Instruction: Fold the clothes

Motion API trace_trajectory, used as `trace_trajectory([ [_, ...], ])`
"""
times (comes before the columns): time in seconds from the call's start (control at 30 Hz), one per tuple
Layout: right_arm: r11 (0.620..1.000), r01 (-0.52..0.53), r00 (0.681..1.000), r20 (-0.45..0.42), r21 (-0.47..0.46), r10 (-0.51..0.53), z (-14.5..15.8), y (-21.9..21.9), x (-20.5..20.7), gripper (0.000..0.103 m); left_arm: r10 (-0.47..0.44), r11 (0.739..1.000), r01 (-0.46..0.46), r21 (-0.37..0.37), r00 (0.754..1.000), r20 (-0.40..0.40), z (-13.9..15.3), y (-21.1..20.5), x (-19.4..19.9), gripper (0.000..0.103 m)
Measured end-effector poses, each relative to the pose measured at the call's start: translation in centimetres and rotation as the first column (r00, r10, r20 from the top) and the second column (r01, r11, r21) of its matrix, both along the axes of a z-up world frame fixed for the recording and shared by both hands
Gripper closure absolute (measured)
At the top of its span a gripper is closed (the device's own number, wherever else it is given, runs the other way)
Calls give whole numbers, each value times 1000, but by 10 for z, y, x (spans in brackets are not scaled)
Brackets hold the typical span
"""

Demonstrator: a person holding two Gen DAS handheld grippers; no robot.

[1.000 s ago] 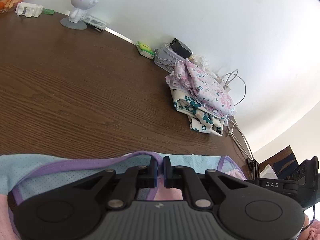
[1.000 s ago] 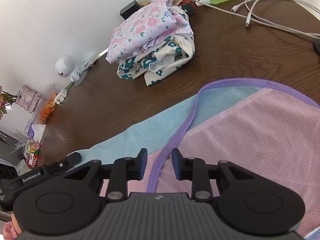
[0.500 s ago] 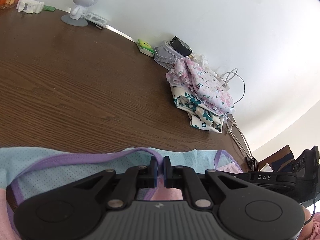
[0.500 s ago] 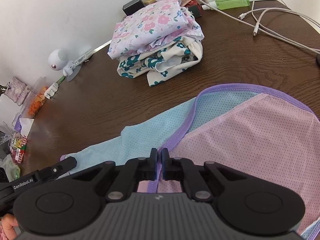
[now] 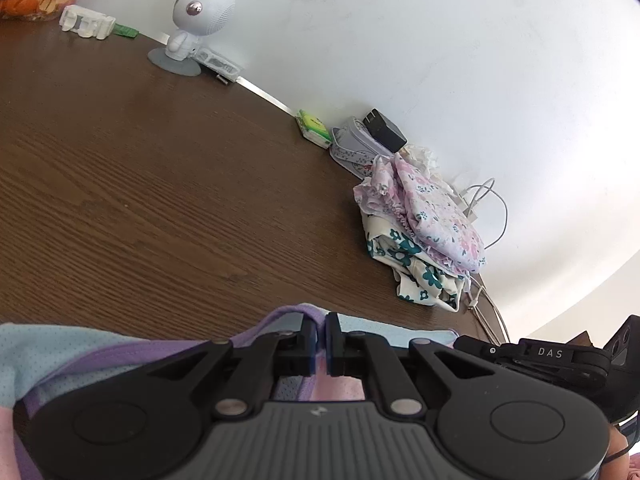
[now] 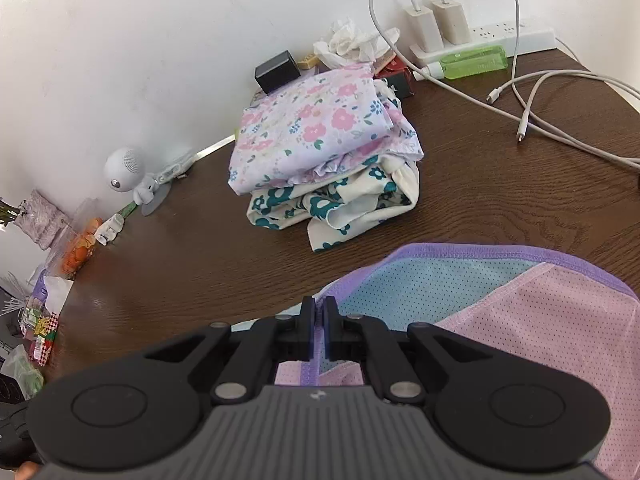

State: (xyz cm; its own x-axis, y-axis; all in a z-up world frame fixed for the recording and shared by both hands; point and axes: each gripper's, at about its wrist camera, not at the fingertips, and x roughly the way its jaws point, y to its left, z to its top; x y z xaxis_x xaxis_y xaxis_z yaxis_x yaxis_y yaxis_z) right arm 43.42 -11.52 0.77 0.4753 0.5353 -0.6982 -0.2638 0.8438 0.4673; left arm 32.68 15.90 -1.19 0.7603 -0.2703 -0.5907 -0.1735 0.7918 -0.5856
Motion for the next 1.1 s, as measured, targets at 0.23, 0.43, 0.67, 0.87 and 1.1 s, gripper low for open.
trace_trajectory([
  [0.23, 1000, -2, 999, -34, 0, 2, -25, 4, 11, 98, 15, 1000, -14, 3, 1000, -23, -10, 0, 13, 95],
  [0.43, 998, -36, 998, 55, 55, 33, 10, -21, -16, 52, 26, 997, -27, 71, 1000, 14, 13, 6, -15, 54],
  [0.67, 967, -232, 948, 201, -103, 248, 44, -60, -107, 32, -219, 924, 191, 331, 975, 48, 39, -23, -107, 44],
  [0.87, 931, -284, 936, 143, -229, 321, 9, -99, -165, 32, -320, 866, 286, 410, 947, 13, 22, -38, -182, 45],
  [1.1, 945, -271, 943, 146, -184, 299, -16, -131, -189, 33, -255, 844, 239, 480, 966, -34, 10, -31, -220, 48],
])
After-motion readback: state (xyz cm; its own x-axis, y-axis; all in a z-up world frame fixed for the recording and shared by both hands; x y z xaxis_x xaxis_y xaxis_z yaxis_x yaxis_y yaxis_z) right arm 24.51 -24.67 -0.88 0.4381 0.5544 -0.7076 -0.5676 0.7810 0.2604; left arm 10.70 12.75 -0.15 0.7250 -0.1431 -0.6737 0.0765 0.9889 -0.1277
